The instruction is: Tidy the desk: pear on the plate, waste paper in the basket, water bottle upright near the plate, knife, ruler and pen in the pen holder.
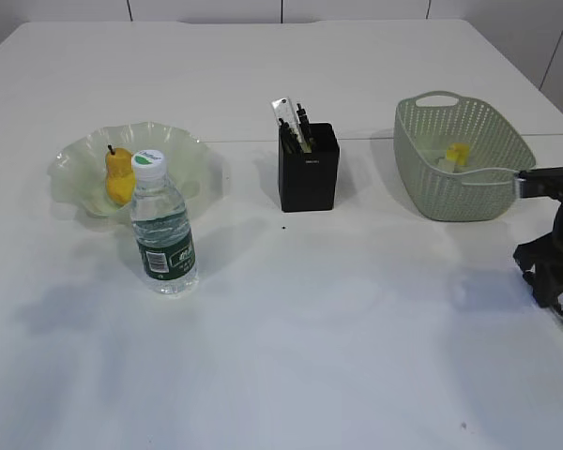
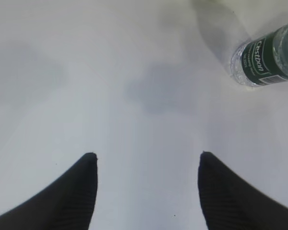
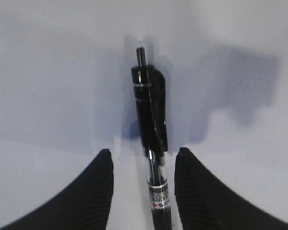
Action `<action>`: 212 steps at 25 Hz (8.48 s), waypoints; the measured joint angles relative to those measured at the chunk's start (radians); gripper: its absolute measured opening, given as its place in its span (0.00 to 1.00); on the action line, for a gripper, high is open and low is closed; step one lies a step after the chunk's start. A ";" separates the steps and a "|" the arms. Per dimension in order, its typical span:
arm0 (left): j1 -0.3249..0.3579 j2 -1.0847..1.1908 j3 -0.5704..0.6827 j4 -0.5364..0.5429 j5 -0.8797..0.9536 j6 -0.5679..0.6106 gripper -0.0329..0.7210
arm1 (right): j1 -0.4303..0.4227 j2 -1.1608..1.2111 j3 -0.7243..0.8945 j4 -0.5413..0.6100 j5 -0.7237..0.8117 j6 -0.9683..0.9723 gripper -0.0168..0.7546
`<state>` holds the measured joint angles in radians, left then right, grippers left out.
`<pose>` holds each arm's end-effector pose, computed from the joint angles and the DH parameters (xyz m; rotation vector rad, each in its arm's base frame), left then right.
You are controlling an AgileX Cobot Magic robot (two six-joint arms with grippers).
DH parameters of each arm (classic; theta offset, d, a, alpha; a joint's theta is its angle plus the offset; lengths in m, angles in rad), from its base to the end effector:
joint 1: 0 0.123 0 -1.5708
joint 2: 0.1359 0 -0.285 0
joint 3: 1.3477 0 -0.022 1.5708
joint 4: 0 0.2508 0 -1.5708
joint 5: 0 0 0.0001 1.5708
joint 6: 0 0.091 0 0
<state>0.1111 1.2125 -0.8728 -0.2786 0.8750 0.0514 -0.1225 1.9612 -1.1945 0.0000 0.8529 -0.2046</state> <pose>0.2258 0.0058 0.2800 -0.2541 2.6557 -0.2906 0.3528 -0.0434 0.1380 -0.1274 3.1011 -0.0097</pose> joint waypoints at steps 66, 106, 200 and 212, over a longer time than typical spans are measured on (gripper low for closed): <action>0.000 0.026 0.000 0.000 -0.002 0.000 0.66 | 0.384 -0.038 -0.489 0.527 -0.347 -0.386 0.21; 0.000 0.026 0.000 0.000 -0.002 0.000 0.66 | 0.348 0.329 -0.644 1.314 -0.507 -1.189 0.24; -0.111 -1.083 0.327 0.132 0.273 -0.006 0.66 | 0.332 -1.944 0.473 -0.107 0.421 0.239 0.40; -0.111 -1.206 0.329 0.140 0.289 -0.006 0.66 | 0.332 -1.981 0.605 -0.108 0.423 0.242 0.40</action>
<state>0.0000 0.0064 -0.5437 -0.1387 1.1635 0.0457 0.2091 -0.0199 -0.5900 -0.1082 1.2761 0.0376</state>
